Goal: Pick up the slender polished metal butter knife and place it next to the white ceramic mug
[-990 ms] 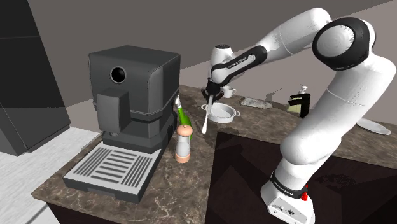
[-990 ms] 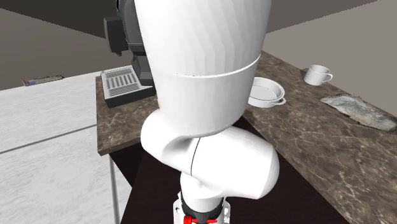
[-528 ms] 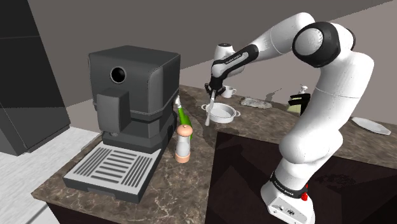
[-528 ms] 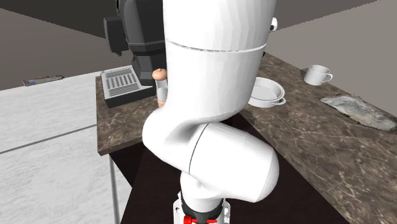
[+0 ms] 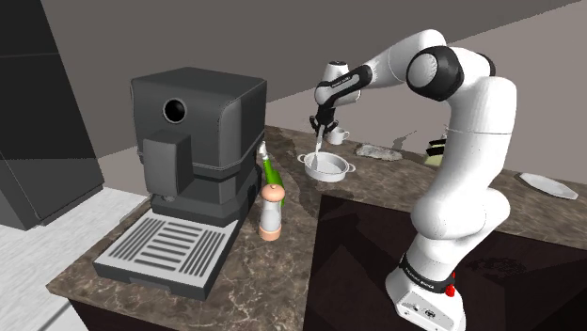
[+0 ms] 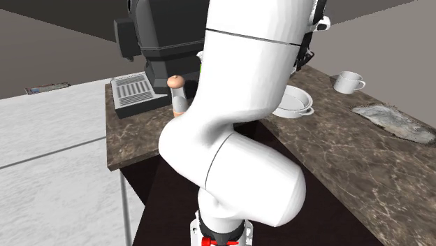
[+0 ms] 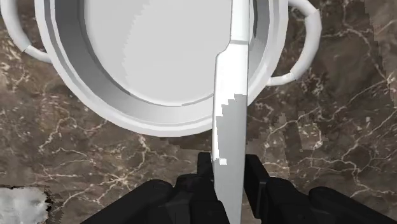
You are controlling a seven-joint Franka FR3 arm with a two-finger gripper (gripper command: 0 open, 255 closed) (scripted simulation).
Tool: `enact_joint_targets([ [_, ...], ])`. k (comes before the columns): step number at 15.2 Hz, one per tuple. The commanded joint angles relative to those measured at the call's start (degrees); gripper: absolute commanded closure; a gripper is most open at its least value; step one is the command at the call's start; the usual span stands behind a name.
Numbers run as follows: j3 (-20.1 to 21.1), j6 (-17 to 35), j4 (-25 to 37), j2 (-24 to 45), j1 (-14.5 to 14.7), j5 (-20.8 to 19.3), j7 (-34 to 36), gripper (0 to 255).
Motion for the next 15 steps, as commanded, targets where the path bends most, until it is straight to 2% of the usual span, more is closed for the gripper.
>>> enact_joint_targets([
  [1, -0.42, -1.30, 5.27, 3.80, -1.04, 0.52, -2.10, 255],
  [6, -1.06, -6.05, 19.90, 13.28, -3.54, 1.84, -6.76, 255],
  [10, -1.32, -11.50, 34.60, 22.29, -5.29, 2.72, -10.04, 255],
  [15, -1.41, -8.33, 32.47, 23.33, -5.30, 2.52, -9.71, 255],
])
